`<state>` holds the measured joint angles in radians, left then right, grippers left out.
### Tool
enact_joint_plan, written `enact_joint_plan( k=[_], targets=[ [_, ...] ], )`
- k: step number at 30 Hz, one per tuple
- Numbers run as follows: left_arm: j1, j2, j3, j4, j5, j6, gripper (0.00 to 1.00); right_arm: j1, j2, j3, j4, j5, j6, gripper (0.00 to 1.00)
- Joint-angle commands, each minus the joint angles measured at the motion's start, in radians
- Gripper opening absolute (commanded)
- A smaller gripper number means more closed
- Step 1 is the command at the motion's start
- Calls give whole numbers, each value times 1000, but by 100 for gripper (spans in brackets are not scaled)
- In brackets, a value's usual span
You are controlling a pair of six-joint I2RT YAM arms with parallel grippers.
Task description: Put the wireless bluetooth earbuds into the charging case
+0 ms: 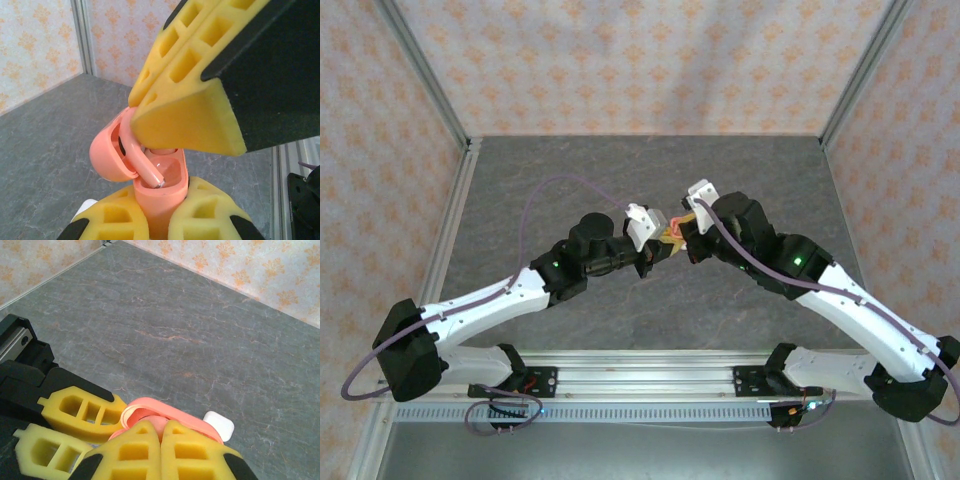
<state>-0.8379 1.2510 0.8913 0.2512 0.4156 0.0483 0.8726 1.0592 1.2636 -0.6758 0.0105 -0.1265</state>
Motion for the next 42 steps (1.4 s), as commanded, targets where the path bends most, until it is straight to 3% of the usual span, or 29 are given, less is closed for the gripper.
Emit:
enact_joint_plan(
  k=[1,12,18,26,42],
  targets=[
    [-10,1,40,59,-16,-19,0,6,-7,-18,29,-5,-19,0],
    [-8,-2,40,71,-32,-27,0,8,-22,-53,51,-19,-45,0],
    [-9,-3,37,74,-40,-25,0,9,-48,-82,79,-92,-56,0],
    [-9,2,41,80,-39,-26,0,9,-74,-144,129,-197,-109,4],
    [-7,-11,33,79,-47,-25,0,9,-100,-147,109,-224,-110,17]
  ],
)
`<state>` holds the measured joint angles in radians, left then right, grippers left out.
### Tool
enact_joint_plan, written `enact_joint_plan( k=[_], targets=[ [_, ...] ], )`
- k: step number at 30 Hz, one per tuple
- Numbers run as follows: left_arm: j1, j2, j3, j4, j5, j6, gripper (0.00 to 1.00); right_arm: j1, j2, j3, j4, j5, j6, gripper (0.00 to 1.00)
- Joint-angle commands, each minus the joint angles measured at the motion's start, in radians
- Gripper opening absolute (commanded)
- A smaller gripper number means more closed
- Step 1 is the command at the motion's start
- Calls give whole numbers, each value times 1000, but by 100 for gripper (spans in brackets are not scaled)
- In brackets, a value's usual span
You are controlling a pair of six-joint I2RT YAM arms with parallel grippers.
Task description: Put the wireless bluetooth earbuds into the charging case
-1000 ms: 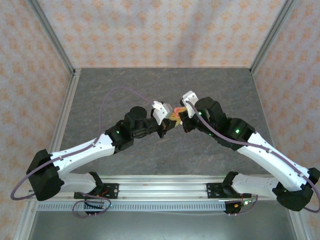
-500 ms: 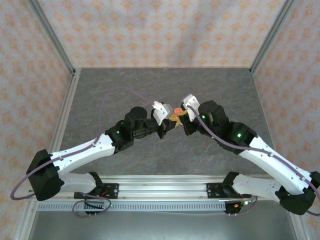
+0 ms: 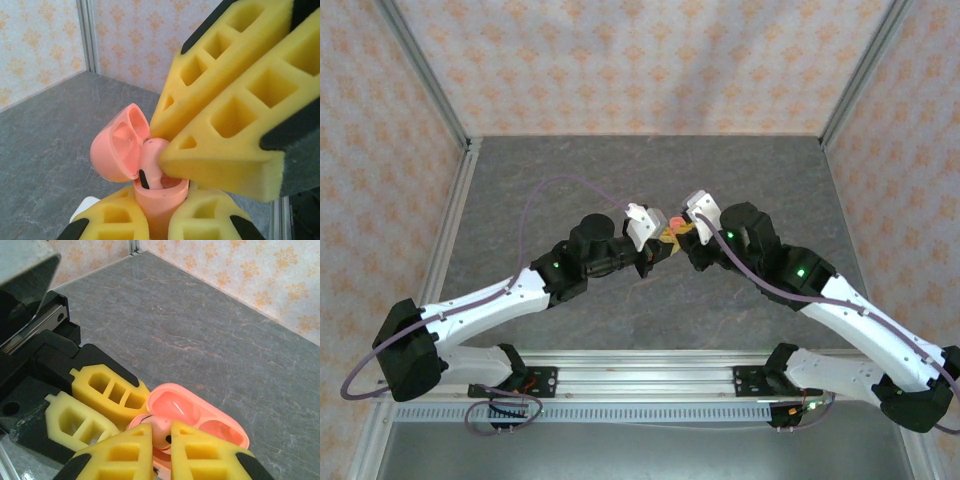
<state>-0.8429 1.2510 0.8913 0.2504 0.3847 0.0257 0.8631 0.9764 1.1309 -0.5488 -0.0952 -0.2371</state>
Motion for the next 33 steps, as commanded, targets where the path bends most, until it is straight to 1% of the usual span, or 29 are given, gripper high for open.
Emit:
enact_joint_plan(
  k=[1,7,14,18,23,26,29,31,33],
  targets=[
    [-4,-13,32,79,-18,-3,0,19,-19,-14,-20,-119,2,17],
    [-3,-21,29,75,-23,-3,0,19,-27,-4,-28,-129,11,24],
    [-2,-30,25,68,-28,1,0,19,-52,23,-44,-121,33,27],
    [0,-42,17,68,-30,3,0,19,-56,86,-102,-103,56,31],
    [8,-60,-1,67,-20,-7,0,11,-45,168,-144,-82,109,33],
    [13,-74,-9,63,-10,-17,0,-26,-45,195,-133,-108,164,34],
    [14,-93,-20,57,6,-18,0,-90,-31,221,-128,-151,227,34],
    [13,-108,-31,56,12,-17,0,-135,-10,240,-136,-209,257,34],
    [16,-123,-41,55,23,-18,0,-162,10,248,-135,-219,297,34]
  ],
)
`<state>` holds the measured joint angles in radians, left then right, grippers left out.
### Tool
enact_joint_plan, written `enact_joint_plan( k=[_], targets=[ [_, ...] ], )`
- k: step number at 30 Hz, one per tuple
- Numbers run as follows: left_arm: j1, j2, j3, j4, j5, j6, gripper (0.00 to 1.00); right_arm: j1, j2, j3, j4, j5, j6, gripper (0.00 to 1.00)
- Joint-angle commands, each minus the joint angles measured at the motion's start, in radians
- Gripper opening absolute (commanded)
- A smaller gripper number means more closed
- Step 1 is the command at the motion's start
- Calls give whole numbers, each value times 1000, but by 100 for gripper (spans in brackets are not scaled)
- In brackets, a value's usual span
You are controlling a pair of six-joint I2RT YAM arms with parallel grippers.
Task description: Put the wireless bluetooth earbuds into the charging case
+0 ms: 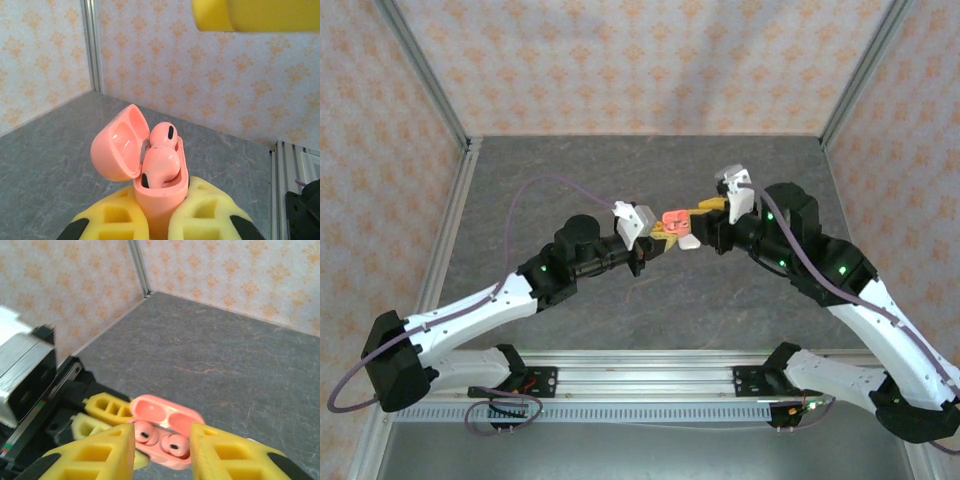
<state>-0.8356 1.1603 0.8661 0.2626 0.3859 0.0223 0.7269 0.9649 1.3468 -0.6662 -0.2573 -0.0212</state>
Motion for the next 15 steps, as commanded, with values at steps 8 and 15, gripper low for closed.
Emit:
enact_joint_plan(
  k=[8,15],
  targets=[
    [12,-65,-36,34,103,-12,0,-189,139,37,-5,-258,277,35],
    [13,-65,-20,0,149,2,0,-266,185,-58,170,-623,439,32]
  ],
)
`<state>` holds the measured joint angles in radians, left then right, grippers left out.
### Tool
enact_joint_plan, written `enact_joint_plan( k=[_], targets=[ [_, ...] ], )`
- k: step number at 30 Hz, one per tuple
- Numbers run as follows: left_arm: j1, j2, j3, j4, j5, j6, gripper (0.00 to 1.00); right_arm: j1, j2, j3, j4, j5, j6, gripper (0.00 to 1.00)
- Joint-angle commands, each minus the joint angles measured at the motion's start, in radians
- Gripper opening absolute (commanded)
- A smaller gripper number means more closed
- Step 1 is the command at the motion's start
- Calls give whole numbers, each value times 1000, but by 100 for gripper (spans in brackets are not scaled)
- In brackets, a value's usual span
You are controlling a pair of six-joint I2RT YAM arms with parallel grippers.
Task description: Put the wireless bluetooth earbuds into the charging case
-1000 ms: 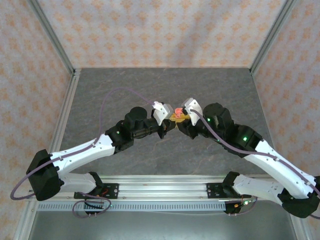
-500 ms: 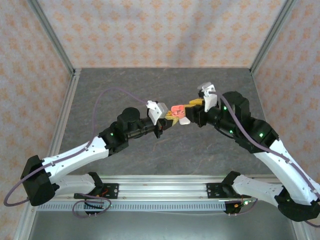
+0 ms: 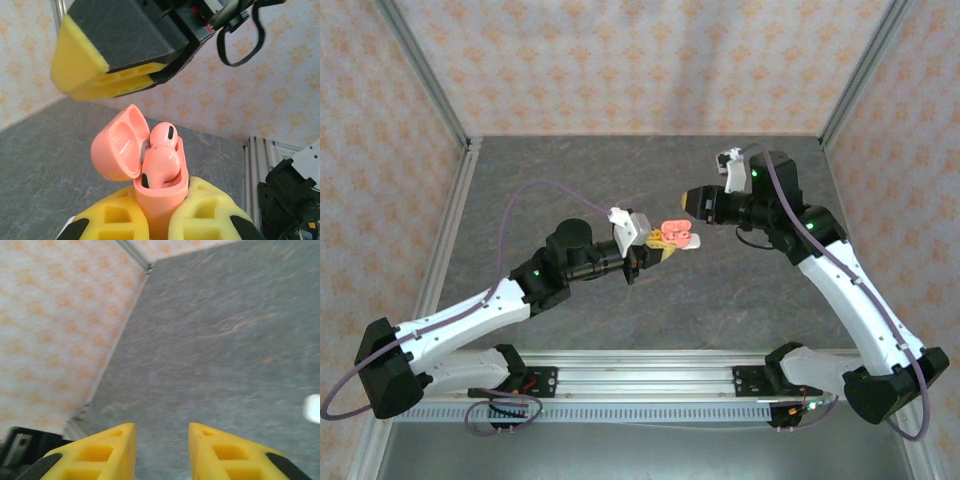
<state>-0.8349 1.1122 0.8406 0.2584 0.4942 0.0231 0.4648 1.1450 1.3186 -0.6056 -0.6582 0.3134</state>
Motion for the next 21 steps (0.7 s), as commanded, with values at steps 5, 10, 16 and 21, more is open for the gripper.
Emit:
enact_joint_plan(
  k=[5,10,16,21],
  targets=[
    [26,-7,11,20,30,-25,0,-4,-11,-133,291,-444,252,28],
    [59,1,5,47,19,-74,0,-4,-84,-213,405,-530,360,26],
    [81,0,-6,67,9,-113,0,-4,-168,-258,421,-529,376,26],
    [88,-7,-8,36,-8,-121,0,-4,-180,-250,365,-495,336,25]
  ],
)
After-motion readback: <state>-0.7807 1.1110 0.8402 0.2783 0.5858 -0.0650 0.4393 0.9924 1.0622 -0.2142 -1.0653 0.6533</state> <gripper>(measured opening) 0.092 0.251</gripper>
